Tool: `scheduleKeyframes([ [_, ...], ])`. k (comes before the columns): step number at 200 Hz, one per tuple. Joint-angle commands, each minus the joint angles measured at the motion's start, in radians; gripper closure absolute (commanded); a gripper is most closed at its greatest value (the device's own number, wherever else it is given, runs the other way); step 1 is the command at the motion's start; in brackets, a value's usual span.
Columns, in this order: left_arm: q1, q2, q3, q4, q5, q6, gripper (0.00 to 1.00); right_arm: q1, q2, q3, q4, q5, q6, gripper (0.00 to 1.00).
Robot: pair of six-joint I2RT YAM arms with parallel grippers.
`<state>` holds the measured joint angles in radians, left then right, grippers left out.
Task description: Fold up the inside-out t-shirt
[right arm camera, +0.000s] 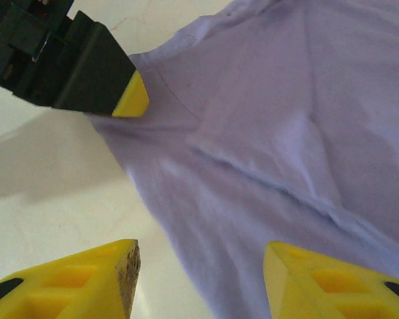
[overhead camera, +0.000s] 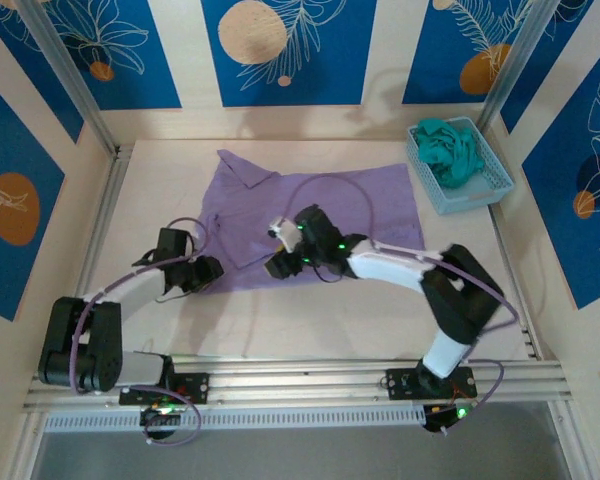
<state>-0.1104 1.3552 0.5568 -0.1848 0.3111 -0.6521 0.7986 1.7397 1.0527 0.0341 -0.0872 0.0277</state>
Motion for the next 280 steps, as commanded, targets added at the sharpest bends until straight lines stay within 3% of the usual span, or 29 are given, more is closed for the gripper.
scheduleKeyframes([
  [1, 0.03, 0.022, -0.023, 0.059, 0.049, 0.008, 0.66, 0.037, 0.13, 0.125, 0.021, -0.011, -0.112, 0.48],
  [76, 0.035, 0.003, -0.095, 0.084, 0.063, 0.013, 0.69, 0.085, 0.443, 0.435, -0.176, 0.046, -0.193, 0.5],
  [88, 0.037, -0.001, -0.096, 0.082, 0.062, 0.017, 0.69, 0.084, 0.458, 0.454, -0.191, 0.058, -0.195, 0.55],
  [127, 0.043, 0.0, -0.103, 0.077, 0.054, 0.022, 0.69, 0.08, 0.454, 0.471, -0.19, 0.088, -0.176, 0.85],
  [165, 0.048, -0.004, -0.109, 0.065, 0.042, 0.024, 0.69, 0.045, 0.387, 0.431, -0.124, 0.09, -0.077, 0.94],
  [194, 0.048, -0.012, -0.11, 0.049, 0.019, 0.034, 0.69, -0.045, 0.325, 0.392, -0.068, 0.109, 0.129, 1.0],
  [223, 0.048, -0.01, -0.111, 0.049, 0.007, 0.037, 0.67, -0.178, 0.334, 0.381, -0.084, 0.138, 0.422, 0.99],
  [249, 0.048, -0.004, -0.104, 0.052, 0.002, 0.038, 0.65, -0.278, 0.416, 0.46, -0.181, 0.032, 0.554, 0.75],
  [280, 0.048, -0.025, -0.078, 0.026, -0.008, 0.048, 0.57, -0.328, 0.312, 0.365, -0.151, -0.028, 0.505, 0.56],
])
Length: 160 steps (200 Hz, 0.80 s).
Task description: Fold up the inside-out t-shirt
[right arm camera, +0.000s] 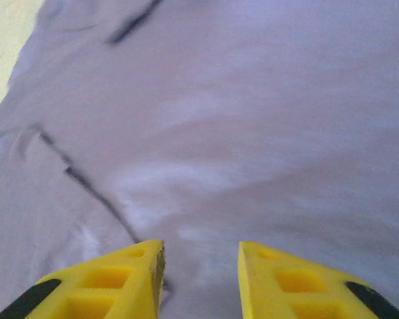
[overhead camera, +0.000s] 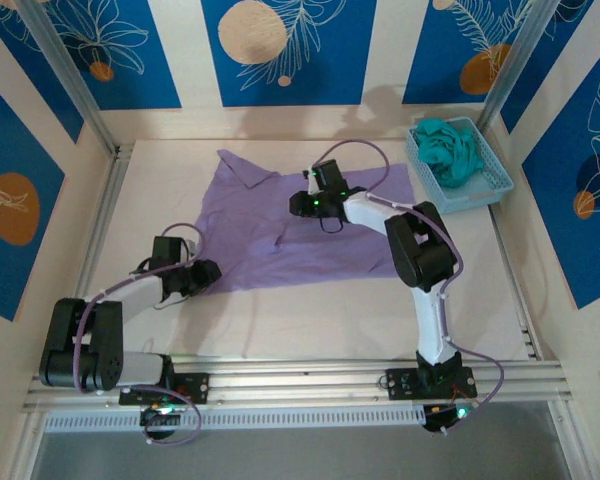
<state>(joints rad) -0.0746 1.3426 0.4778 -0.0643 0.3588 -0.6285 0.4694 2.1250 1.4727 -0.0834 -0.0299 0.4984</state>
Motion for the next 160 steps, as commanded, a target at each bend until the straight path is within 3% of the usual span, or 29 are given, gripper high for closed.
scheduleKeyframes([
  [1, 0.012, -0.014, 0.001, -0.095, -0.056, 0.024, 0.57, 0.0, -0.079, -0.059, -0.035, -0.084, 0.031, 0.56],
  [27, 0.01, -0.13, 0.028, -0.166, -0.105, 0.029, 0.48, -0.067, -0.317, -0.28, -0.105, -0.085, -0.038, 0.55],
  [47, -0.019, -0.219, 0.035, -0.144, -0.135, 0.019, 0.45, -0.185, -0.477, -0.465, -0.21, -0.094, -0.001, 0.53],
  [81, -0.097, -0.04, 0.16, -0.069, -0.012, -0.004, 0.43, -0.46, -0.617, -0.67, -0.296, -0.081, 0.054, 0.53],
  [102, -0.103, 0.052, 0.195, -0.007, 0.025, -0.004, 0.43, -0.569, -0.614, -0.707, -0.315, -0.091, 0.055, 0.54],
  [132, -0.1, 0.163, 0.23, 0.007, 0.053, 0.012, 0.43, -0.608, -0.486, -0.654, -0.413, -0.117, 0.018, 0.54],
  [160, -0.101, 0.165, 0.171, 0.001, 0.052, 0.014, 0.43, -0.66, -0.505, -0.694, -0.421, -0.192, 0.052, 0.56],
])
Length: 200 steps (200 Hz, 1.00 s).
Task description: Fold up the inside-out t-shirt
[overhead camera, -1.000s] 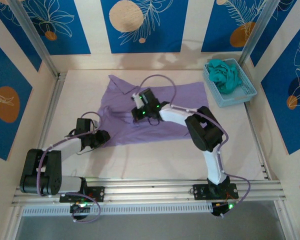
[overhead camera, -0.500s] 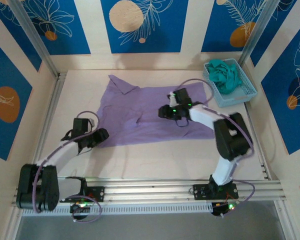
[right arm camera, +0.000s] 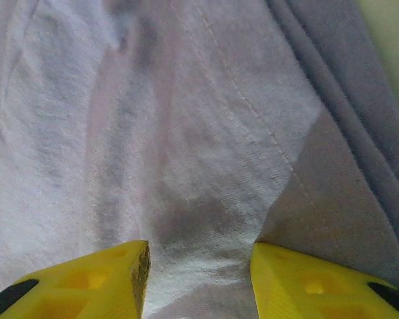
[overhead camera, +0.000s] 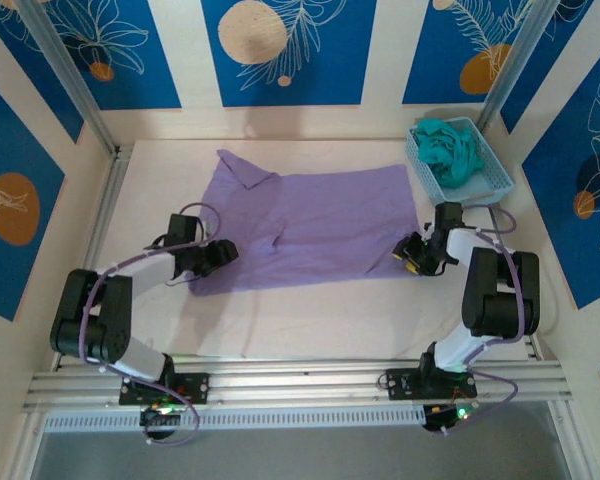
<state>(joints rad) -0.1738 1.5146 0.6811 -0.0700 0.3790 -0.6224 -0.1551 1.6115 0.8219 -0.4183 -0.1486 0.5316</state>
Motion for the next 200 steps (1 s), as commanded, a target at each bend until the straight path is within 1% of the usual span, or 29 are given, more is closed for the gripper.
scheduleKeyframes([
  [1, -0.002, -0.008, -0.035, 0.004, 0.031, 0.008, 0.43, -0.037, 0.006, -0.046, -0.086, -0.075, 0.02, 0.57],
  [20, -0.002, -0.054, -0.115, -0.021, 0.023, -0.001, 0.43, -0.061, -0.045, -0.113, -0.098, -0.12, 0.041, 0.57],
  [37, -0.003, -0.134, -0.21, -0.036, 0.024, -0.045, 0.43, -0.104, -0.128, -0.207, -0.105, -0.158, 0.069, 0.58],
  [49, -0.009, -0.222, -0.273, -0.074, 0.014, -0.079, 0.43, -0.149, -0.225, -0.276, -0.111, -0.178, 0.101, 0.58],
  [61, -0.021, -0.336, -0.318, -0.127, -0.004, -0.123, 0.44, -0.163, -0.346, -0.324, -0.118, -0.178, 0.152, 0.59],
  [81, -0.041, -0.531, -0.313, -0.231, -0.041, -0.184, 0.44, -0.118, -0.516, -0.342, -0.099, -0.123, 0.237, 0.58],
  [90, -0.04, -0.577, -0.271, -0.254, -0.078, -0.174, 0.43, -0.074, -0.558, -0.333, -0.053, -0.091, 0.263, 0.58],
  [97, -0.039, -0.582, -0.224, -0.256, -0.131, -0.14, 0.42, -0.033, -0.568, -0.32, -0.001, -0.065, 0.27, 0.57],
  [106, -0.035, -0.537, -0.15, -0.245, -0.207, -0.091, 0.41, 0.02, -0.554, -0.302, 0.093, -0.015, 0.264, 0.55],
  [111, -0.026, -0.492, -0.109, -0.224, -0.221, -0.069, 0.41, 0.042, -0.531, -0.288, 0.143, 0.004, 0.252, 0.54],
  [125, -0.008, -0.312, 0.013, -0.121, -0.21, -0.029, 0.4, 0.086, -0.435, -0.23, 0.278, 0.052, 0.198, 0.51],
  [134, -0.003, -0.177, 0.11, -0.082, -0.201, -0.014, 0.41, 0.093, -0.35, -0.177, 0.312, 0.093, 0.185, 0.5],
  [150, 0.013, 0.03, 0.288, -0.064, -0.178, 0.025, 0.41, 0.07, -0.201, -0.068, 0.364, 0.07, 0.165, 0.49],
  [159, 0.026, 0.121, 0.383, -0.075, -0.206, 0.052, 0.41, 0.067, -0.129, -0.014, 0.378, 0.099, 0.16, 0.46],
  [176, 0.068, 0.278, 0.567, -0.134, -0.25, 0.102, 0.41, 0.059, -0.018, 0.074, 0.404, 0.097, 0.138, 0.45],
  [188, 0.086, 0.367, 0.682, -0.192, -0.227, 0.115, 0.41, 0.058, 0.054, 0.151, 0.363, 0.111, 0.118, 0.45],
  [200, 0.084, 0.413, 0.726, -0.212, -0.194, 0.118, 0.41, 0.065, 0.111, 0.234, 0.287, 0.124, 0.078, 0.45],
])
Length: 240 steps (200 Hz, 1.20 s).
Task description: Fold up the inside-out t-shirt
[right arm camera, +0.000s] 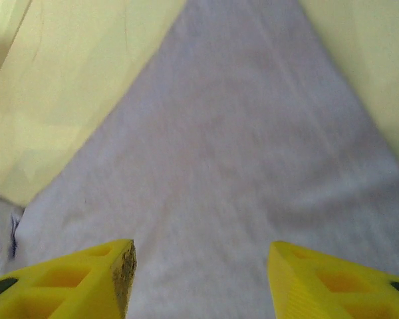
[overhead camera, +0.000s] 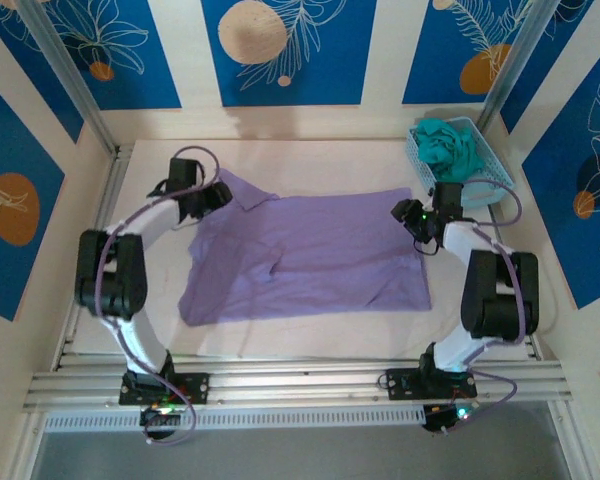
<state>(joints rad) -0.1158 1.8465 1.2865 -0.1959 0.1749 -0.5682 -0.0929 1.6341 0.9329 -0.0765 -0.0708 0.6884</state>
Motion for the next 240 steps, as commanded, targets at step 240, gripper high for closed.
scheduleKeyframes([
  [240, -0.08, -0.707, -0.85, -0.222, 0.205, -0.132, 0.42, 0.023, -0.344, -0.345, -0.628, -0.223, 0.048, 0.53],
])
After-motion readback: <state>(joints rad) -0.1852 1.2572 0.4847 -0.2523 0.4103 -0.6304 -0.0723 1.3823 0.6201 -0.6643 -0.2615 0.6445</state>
